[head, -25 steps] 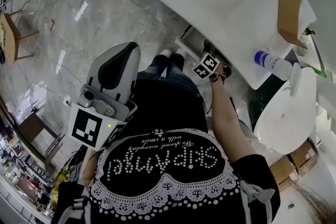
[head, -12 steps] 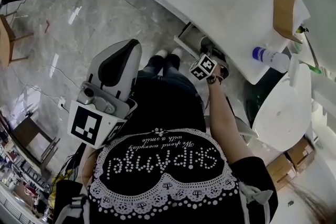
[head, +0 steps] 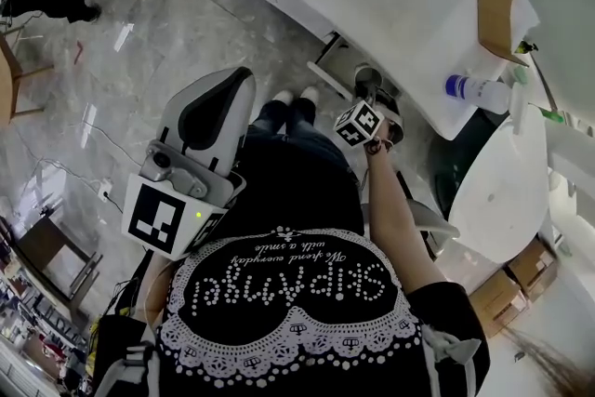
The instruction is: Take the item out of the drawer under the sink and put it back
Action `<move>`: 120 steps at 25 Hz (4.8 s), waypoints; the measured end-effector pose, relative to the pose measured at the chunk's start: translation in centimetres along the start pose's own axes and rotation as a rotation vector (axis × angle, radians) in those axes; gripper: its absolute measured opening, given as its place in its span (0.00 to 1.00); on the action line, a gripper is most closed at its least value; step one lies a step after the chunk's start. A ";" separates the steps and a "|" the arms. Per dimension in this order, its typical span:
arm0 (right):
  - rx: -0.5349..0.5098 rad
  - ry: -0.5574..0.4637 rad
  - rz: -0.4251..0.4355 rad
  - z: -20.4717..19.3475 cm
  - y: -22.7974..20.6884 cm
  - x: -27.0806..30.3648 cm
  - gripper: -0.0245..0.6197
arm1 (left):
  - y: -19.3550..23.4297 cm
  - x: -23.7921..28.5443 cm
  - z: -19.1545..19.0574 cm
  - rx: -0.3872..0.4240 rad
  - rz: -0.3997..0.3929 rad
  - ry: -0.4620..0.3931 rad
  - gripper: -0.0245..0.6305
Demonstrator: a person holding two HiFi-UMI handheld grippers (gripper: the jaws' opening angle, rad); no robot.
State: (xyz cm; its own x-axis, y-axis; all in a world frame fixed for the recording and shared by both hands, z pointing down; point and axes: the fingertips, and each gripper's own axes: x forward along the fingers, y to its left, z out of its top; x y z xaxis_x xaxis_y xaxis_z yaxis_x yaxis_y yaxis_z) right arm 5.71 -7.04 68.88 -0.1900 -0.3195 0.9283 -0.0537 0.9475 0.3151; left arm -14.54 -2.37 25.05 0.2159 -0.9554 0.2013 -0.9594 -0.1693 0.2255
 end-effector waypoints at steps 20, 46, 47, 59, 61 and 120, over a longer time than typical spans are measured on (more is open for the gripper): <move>0.251 -0.058 -0.142 1.5 -0.9 -5.3 0.08 | -0.9 -0.2 0.1 0.000 -0.150 -0.025 0.04; 0.697 -0.266 -0.333 4.2 -1.6 -18.0 0.08 | -1.1 -2.7 -0.5 0.001 -0.306 -0.047 0.04; 0.723 -0.283 -0.344 4.4 -1.9 -18.7 0.08 | -1.0 -2.8 -0.6 0.005 -0.310 -0.044 0.04; 0.915 -0.541 -0.471 6.6 -4.6 -27.4 0.08 | -2.1 -2.3 -0.7 0.043 -0.403 -0.043 0.04; 0.950 -0.576 -0.491 6.5 -4.7 -28.8 0.08 | -2.6 -1.9 -0.7 0.051 -0.427 -0.039 0.04; 1.113 -0.844 -0.621 5.9 -0.7 -39.9 0.08 | -7.2 -1.4 -2.0 0.082 -0.606 0.004 0.04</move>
State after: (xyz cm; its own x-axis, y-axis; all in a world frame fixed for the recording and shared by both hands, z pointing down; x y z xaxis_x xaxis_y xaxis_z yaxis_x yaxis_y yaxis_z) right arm 7.58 5.05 30.46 -0.3248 -0.9226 0.2079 -0.9457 0.3190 -0.0617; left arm -7.59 0.63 25.03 0.7281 -0.6825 0.0637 -0.6765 -0.7005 0.2271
